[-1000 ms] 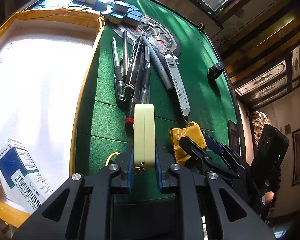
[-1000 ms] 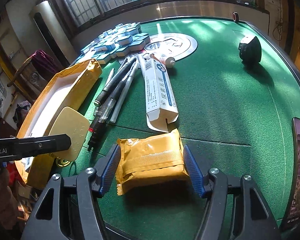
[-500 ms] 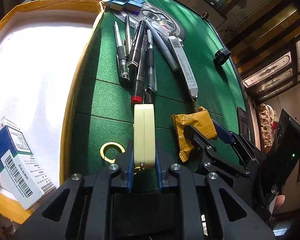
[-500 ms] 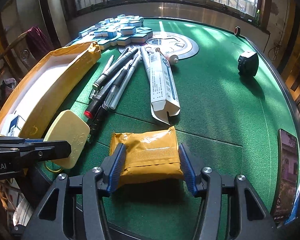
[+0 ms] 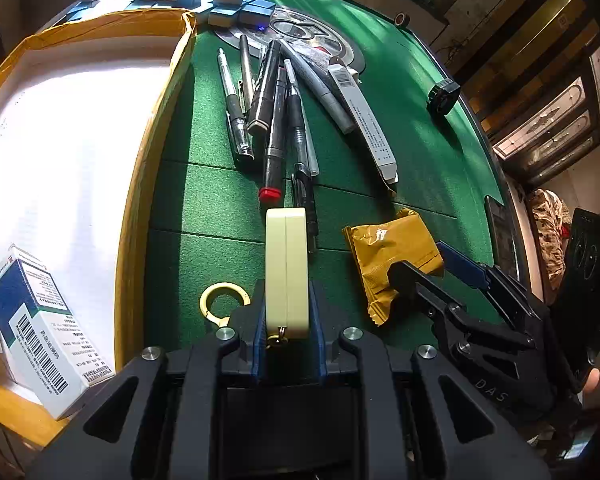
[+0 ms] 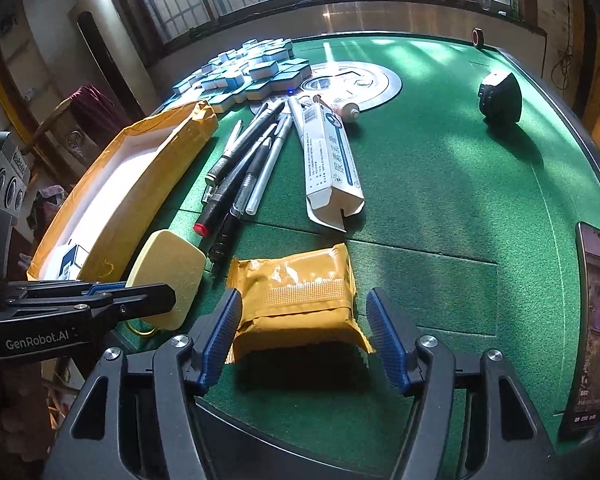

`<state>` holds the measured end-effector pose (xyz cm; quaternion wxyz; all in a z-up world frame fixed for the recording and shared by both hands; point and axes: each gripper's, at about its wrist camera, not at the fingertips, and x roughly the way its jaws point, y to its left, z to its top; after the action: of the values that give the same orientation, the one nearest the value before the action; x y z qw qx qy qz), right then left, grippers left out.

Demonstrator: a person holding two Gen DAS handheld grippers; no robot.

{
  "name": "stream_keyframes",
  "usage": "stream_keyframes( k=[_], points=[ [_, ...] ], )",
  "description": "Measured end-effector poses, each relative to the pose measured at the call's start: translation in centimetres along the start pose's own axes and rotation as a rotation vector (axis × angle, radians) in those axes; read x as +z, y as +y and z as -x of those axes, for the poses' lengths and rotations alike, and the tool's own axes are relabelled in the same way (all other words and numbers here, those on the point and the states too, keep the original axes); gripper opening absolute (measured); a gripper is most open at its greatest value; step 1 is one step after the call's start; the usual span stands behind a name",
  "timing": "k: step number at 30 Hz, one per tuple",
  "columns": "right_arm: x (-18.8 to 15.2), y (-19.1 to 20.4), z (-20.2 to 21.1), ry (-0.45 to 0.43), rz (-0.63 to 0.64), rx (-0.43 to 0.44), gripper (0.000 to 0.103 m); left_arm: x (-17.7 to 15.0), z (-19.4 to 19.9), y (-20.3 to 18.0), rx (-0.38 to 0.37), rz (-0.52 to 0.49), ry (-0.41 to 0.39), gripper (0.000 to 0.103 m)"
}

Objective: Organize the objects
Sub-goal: 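Lift the tape measure with the left tool while the right tool holds the packet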

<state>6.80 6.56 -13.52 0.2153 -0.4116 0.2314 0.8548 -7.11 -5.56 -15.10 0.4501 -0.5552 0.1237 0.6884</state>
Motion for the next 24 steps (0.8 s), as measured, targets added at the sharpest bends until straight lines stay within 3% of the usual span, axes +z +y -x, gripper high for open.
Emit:
stream_keyframes(
  k=[6, 11, 17, 24],
  points=[
    [-1.5, 2.2, 2.2, -0.001, 0.116, 0.118, 0.059, -0.2, -0.1, 0.4, -0.014, 0.032, 0.008, 0.017],
    [0.5, 1.6, 3.1, -0.09, 0.103, 0.073, 0.059, -0.3, 0.3, 0.6, -0.012, 0.035, 0.009, 0.017],
    [1.3, 1.6, -1.0, -0.026, 0.153, 0.009, 0.059, -0.1, 0.0, 0.2, 0.017, 0.009, 0.007, 0.019],
    [0.5, 2.0, -1.9, -0.005, 0.166, -0.008, 0.057, 0.6, -0.3, -0.8, 0.062, -0.059, -0.009, 0.03]
  ],
)
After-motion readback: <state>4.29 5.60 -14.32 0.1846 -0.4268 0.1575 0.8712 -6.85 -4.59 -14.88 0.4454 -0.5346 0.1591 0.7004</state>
